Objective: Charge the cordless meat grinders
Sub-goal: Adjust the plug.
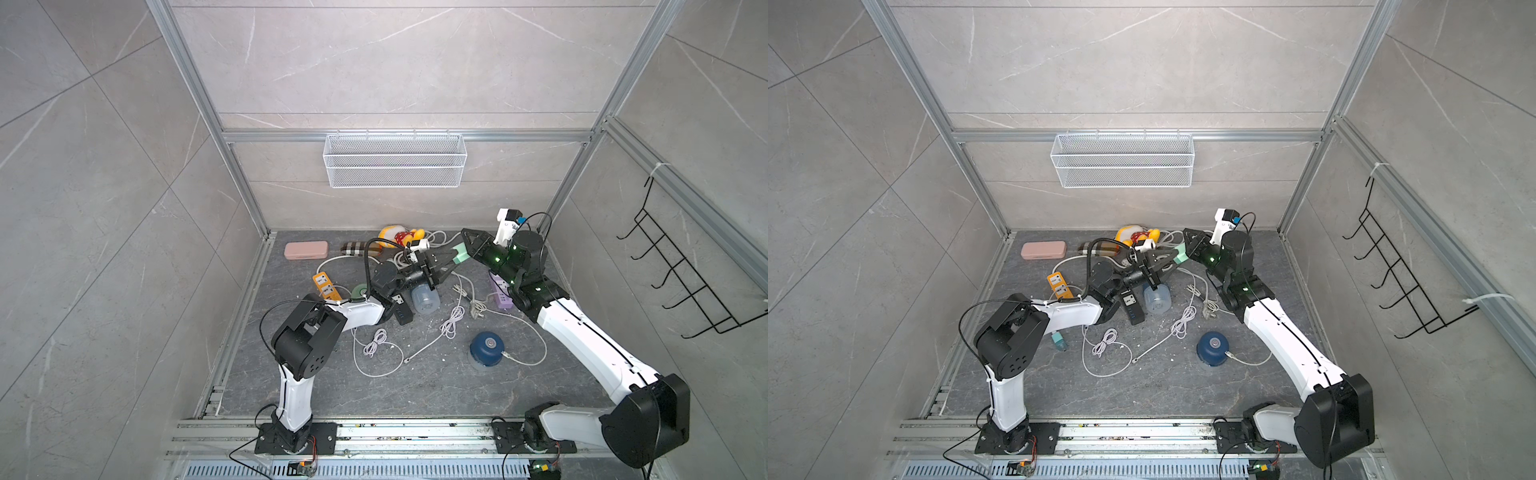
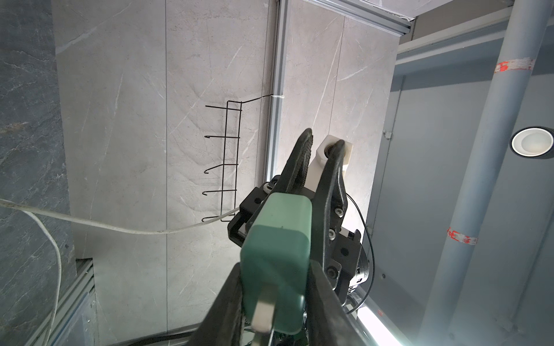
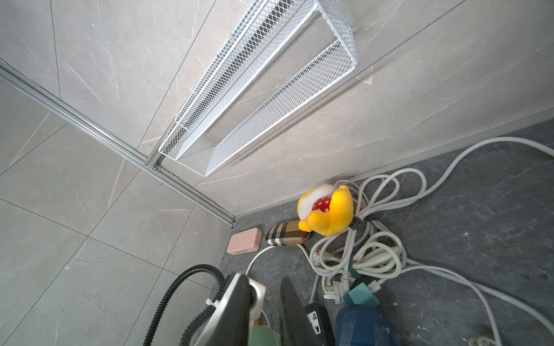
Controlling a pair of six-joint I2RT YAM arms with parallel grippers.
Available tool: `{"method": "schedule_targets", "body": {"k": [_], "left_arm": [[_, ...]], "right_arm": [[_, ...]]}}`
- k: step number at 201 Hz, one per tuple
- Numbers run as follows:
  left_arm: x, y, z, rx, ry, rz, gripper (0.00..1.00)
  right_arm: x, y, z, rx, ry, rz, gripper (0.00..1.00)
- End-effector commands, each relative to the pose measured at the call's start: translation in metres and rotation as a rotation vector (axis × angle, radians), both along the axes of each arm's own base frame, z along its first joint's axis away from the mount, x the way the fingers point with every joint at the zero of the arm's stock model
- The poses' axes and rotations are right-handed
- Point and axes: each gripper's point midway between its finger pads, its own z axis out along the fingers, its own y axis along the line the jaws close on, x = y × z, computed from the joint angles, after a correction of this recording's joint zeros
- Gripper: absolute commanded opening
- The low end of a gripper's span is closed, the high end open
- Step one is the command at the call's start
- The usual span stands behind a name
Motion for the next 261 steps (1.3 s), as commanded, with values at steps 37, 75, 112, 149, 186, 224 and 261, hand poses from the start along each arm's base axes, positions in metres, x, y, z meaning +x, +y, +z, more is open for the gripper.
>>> {"method": "schedule_targets", "body": {"k": [37, 75, 112, 149, 186, 224, 261], "left_arm": [[-0.001, 0.016, 0.023, -0.073, -0.096, 0.025, 0.07], [0.002, 0.019, 0.017, -0.047, -0.124, 0.023, 0.02], [-0.001, 0.014, 0.009, 0.009, -0.156, -0.001, 0.00], [-0.008, 0.012, 0.009, 0.066, -0.211, -0.020, 0.00], [-0.013, 0.013, 0.014, 0.080, -0.246, -0.032, 0.00], [-0.012, 0.013, 0.012, 0.067, -0.237, -0.035, 0.00], [-0.013, 0.013, 0.016, 0.061, -0.245, -0.037, 0.00]], "right_arm": [[-0.027, 0.020, -0.033, 0.029, 0.185, 0.123, 0.57], [-0.043, 0.014, -0.038, 0.047, 0.242, 0.112, 0.76], [-0.051, 0.015, -0.035, 0.067, 0.288, 0.127, 0.77], [-0.055, 0.016, -0.034, 0.093, 0.333, 0.131, 0.71], [-0.054, 0.016, -0.029, 0.114, 0.330, 0.129, 0.61], [-0.055, 0.019, -0.027, 0.129, 0.327, 0.143, 0.52], [-0.056, 0.020, -0.029, 0.131, 0.329, 0.151, 0.44]]}}
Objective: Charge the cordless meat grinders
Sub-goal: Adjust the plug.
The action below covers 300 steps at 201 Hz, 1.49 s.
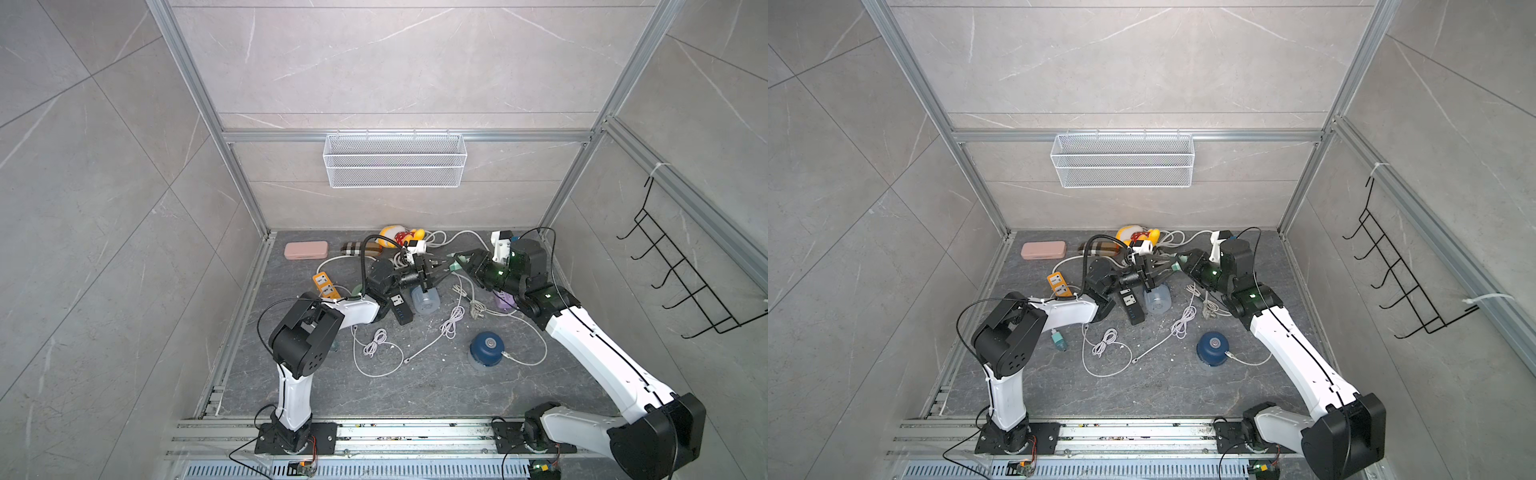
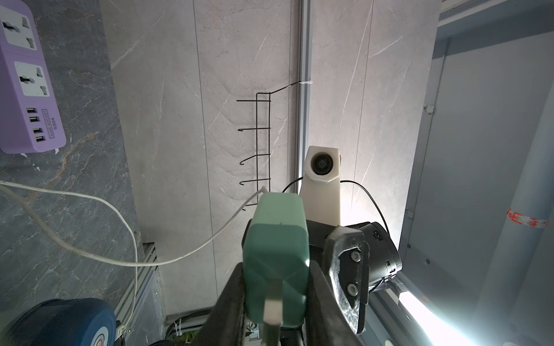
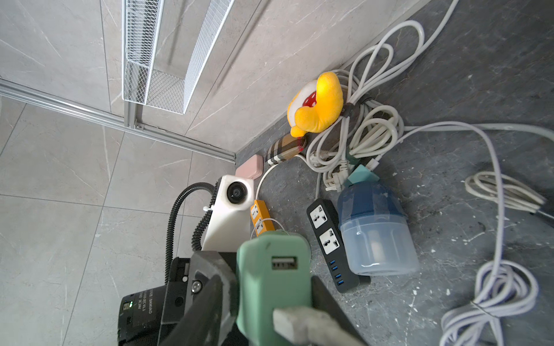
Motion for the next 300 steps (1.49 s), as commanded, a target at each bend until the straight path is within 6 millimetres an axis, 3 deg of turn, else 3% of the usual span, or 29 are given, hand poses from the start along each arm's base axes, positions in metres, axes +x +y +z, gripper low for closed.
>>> {"method": "schedule_targets", "body": {"k": [1, 57, 116, 139, 176, 300], "left_arm": [[-0.013, 0.006, 0.044, -0.069, -0.121, -0.016, 0.00], [-0.014, 0.006, 0.046, -0.069, -0.123, -0.024, 0.00], [-0.011, 0.006, 0.048, -0.094, -0.097, -0.031, 0.00], [-0.009, 0.007, 0.051, -0.098, -0.096, -0.038, 0.00], [-0.015, 0.005, 0.047, -0.072, -0.109, -0.082, 0.00], [-0.028, 0.006, 0.051, -0.065, -0.154, -0.136, 0.00]], "right_arm": [[-0.004, 0.007, 0.017, 0.032, -0.037, 0.036, 0.44], [-0.001, 0.012, 0.013, 0.049, -0.034, 0.057, 0.31], [-0.005, 0.024, 0.019, 0.076, -0.066, 0.134, 0.03], [-0.009, 0.031, 0.019, 0.069, -0.064, 0.192, 0.14], [-0.014, 0.031, 0.017, 0.053, -0.050, 0.211, 0.24], [-0.016, 0.039, 0.013, 0.104, -0.034, 0.248, 0.40]]}}
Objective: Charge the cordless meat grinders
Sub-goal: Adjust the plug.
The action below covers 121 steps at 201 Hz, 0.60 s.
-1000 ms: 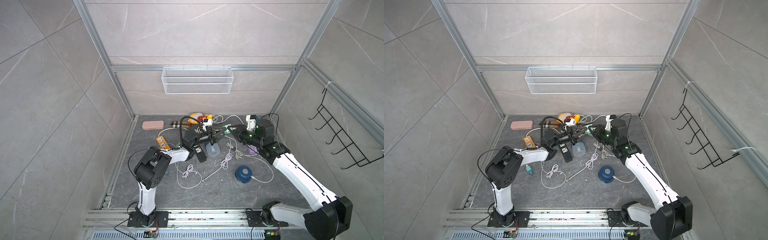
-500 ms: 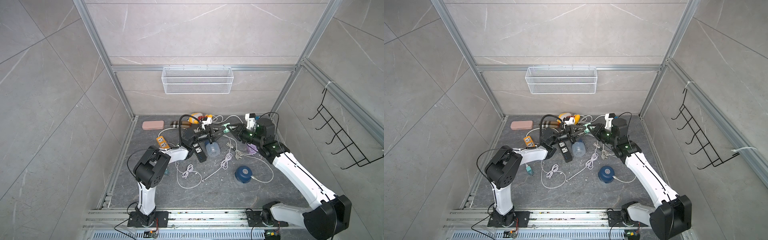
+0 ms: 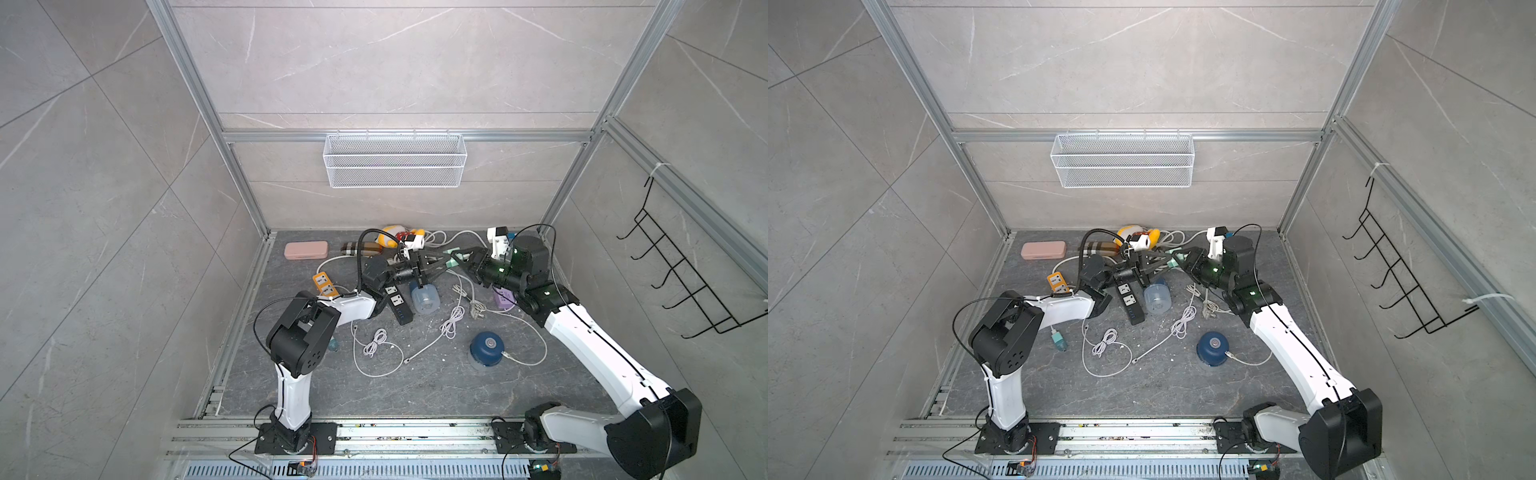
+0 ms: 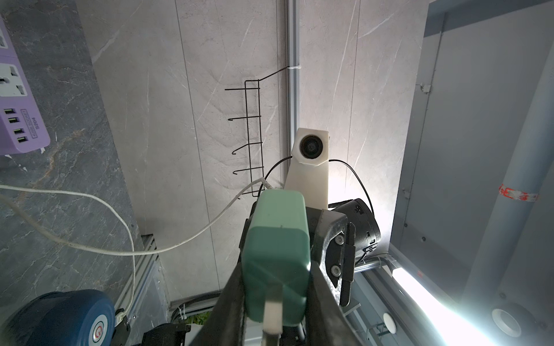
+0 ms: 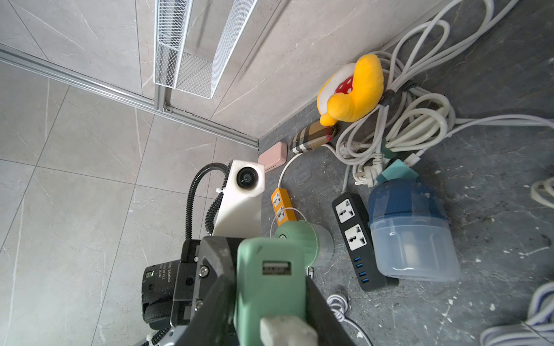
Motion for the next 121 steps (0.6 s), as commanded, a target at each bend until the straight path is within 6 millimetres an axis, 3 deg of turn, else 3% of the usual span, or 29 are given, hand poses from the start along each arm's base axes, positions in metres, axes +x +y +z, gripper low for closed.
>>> {"method": "schedule_targets", "body": {"k": [1, 18, 84, 92, 105, 121], "left_arm": [[-0.024, -0.005, 0.036, -0.051, -0.096, -0.070, 0.00], [-0.025, -0.005, 0.036, -0.050, -0.098, -0.074, 0.00], [-0.022, -0.005, 0.036, -0.055, -0.086, -0.071, 0.00], [-0.021, -0.005, 0.036, -0.056, -0.082, -0.070, 0.16], [-0.018, -0.002, 0.035, -0.054, -0.070, -0.058, 0.60], [-0.010, 0.008, 0.030, -0.041, -0.045, -0.016, 0.98]], "right_arm": [[-0.013, 0.024, 0.002, 0.029, -0.009, 0.129, 0.40], [-0.013, 0.025, 0.002, 0.038, -0.012, 0.133, 0.39], [-0.016, 0.031, 0.001, 0.049, -0.015, 0.181, 0.11], [-0.018, 0.030, 0.000, 0.038, -0.014, 0.185, 0.08], [-0.019, 0.028, -0.002, 0.005, -0.012, 0.182, 0.03], [-0.018, 0.017, -0.005, -0.088, -0.012, 0.148, 0.00]]}}
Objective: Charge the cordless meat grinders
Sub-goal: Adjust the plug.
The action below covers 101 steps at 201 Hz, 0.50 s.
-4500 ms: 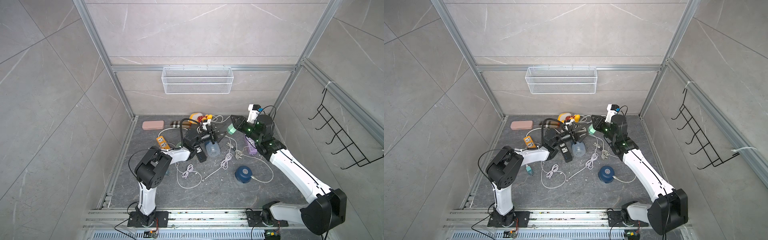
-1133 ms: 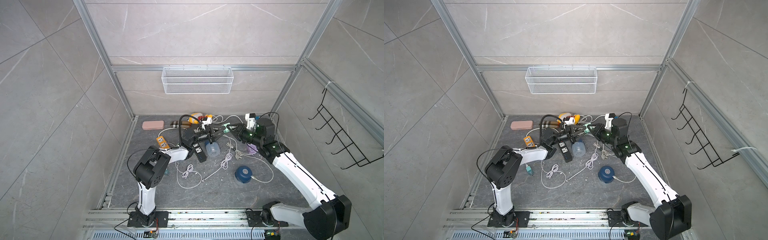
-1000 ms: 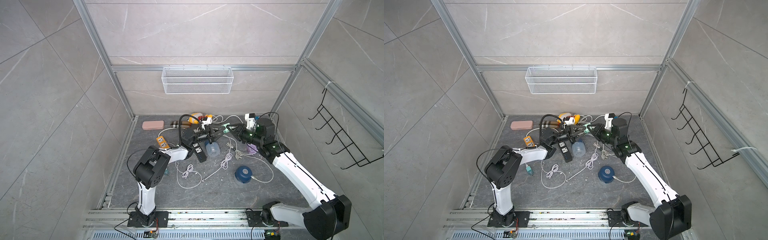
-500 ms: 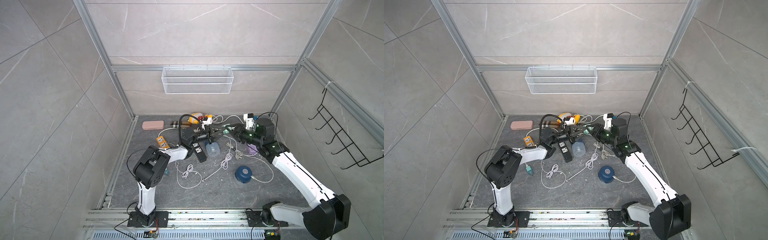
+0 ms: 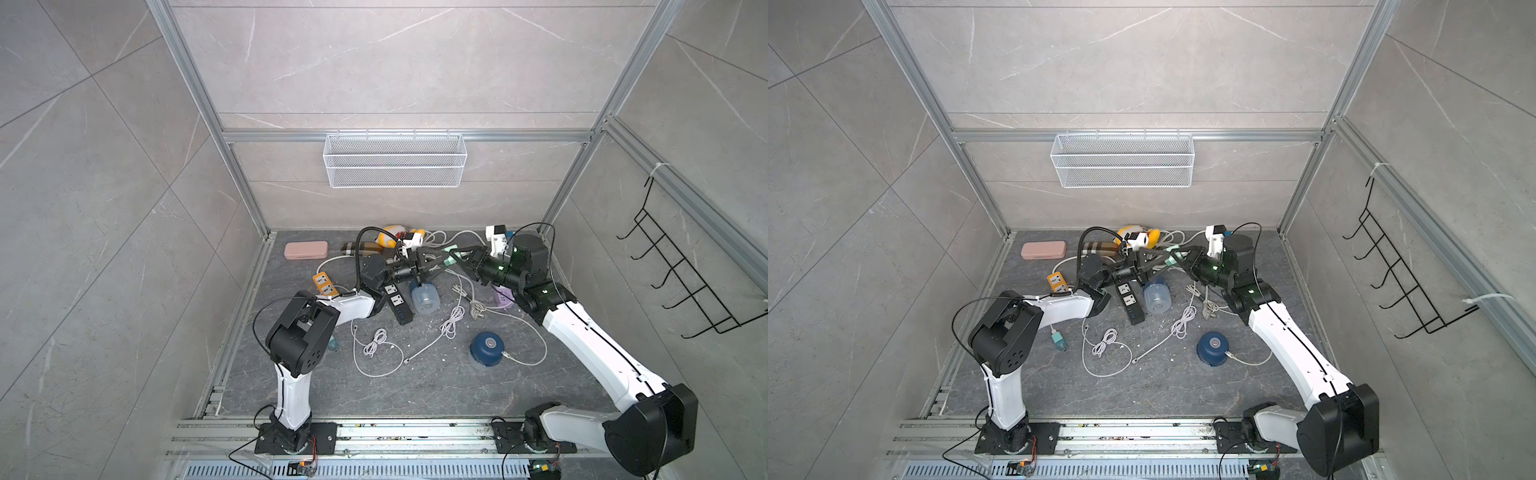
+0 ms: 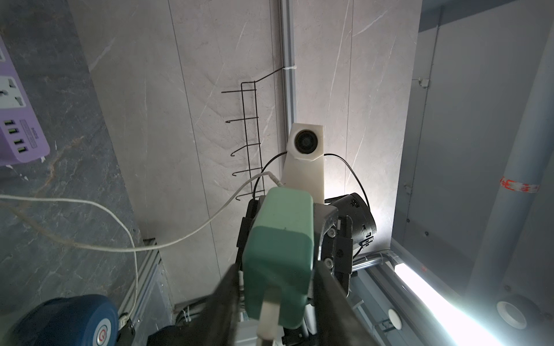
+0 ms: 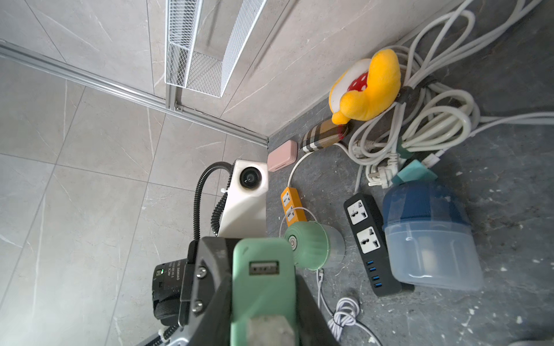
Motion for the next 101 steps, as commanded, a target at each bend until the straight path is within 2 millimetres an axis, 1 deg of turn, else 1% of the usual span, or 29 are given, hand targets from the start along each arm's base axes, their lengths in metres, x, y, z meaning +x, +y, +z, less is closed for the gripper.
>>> {"method": "schedule_targets", "body": {"k": [1, 18, 35, 46, 63, 64, 78, 86, 101], "left_arm": [[-0.011, 0.006, 0.026, -0.031, -0.040, -0.015, 0.99], [0.001, 0.025, 0.014, 0.006, -0.010, 0.055, 1.00], [0.010, 0.045, -0.008, 0.079, 0.020, 0.127, 1.00], [0.009, 0.055, -0.024, 0.162, -0.001, 0.157, 1.00], [-0.004, 0.064, -0.042, 0.332, -0.087, 0.185, 0.99], [-0.005, 0.064, -0.040, 0.328, -0.093, 0.187, 0.99], [-0.022, 0.071, -0.057, 0.525, -0.206, 0.216, 0.99], [-0.032, 0.076, -0.063, 0.616, -0.284, 0.239, 1.00], [-0.047, 0.088, -0.072, 0.728, -0.385, 0.275, 0.99]], "right_arm": [[-0.017, 0.008, -0.006, -0.114, -0.007, 0.091, 0.00], [-0.012, -0.015, -0.015, -0.260, -0.003, 0.015, 0.00], [-0.003, -0.047, -0.029, -0.445, -0.009, -0.094, 0.00], [0.004, -0.070, -0.039, -0.573, -0.014, -0.166, 0.00], [0.017, -0.103, -0.055, -0.740, -0.025, -0.258, 0.00], [0.017, -0.103, -0.055, -0.740, -0.025, -0.258, 0.00], [0.032, -0.122, -0.066, -0.823, -0.037, -0.289, 0.00], [0.041, -0.135, -0.072, -0.865, -0.037, -0.309, 0.00], [0.055, -0.158, -0.087, -0.933, -0.027, -0.334, 0.00]]}}
